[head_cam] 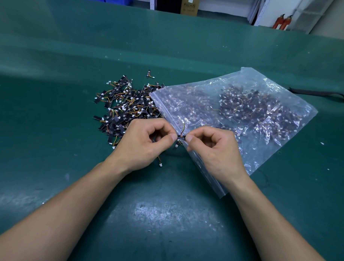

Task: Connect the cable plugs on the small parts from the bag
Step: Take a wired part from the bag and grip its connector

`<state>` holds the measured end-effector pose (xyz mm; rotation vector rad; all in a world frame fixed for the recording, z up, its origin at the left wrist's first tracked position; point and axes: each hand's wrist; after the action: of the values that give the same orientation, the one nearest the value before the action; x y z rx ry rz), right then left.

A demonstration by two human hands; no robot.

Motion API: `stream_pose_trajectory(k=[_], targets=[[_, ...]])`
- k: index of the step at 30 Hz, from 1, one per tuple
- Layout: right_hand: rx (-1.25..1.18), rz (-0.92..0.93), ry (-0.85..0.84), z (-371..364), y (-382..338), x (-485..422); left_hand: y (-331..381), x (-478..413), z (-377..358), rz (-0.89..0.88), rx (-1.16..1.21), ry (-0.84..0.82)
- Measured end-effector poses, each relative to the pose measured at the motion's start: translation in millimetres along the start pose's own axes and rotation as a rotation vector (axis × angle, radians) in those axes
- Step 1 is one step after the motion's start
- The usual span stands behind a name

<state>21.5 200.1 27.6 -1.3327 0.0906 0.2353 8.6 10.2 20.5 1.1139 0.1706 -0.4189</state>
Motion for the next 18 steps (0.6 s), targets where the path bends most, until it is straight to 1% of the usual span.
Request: stream_pose_trajectory(k=[12,18], targets=[[0.001,-0.016,0.009,-1.1,0.7,-0.6,0.0,0.2,0.3,0.006,-0.007,-0.002],[0.007,0.017,0.012,-1.6,1.5,-0.2,-0.6,-0.4,0.5,0.021,0.006,0.001]])
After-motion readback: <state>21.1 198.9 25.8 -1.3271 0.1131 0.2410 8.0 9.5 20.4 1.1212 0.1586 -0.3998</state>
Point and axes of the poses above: each hand's wrist, its own x-axis away from the middle knuckle, its own z-axis out of the back of the hand, y = z × x, and after that the axes turned 3 degrees about -x, right-handed
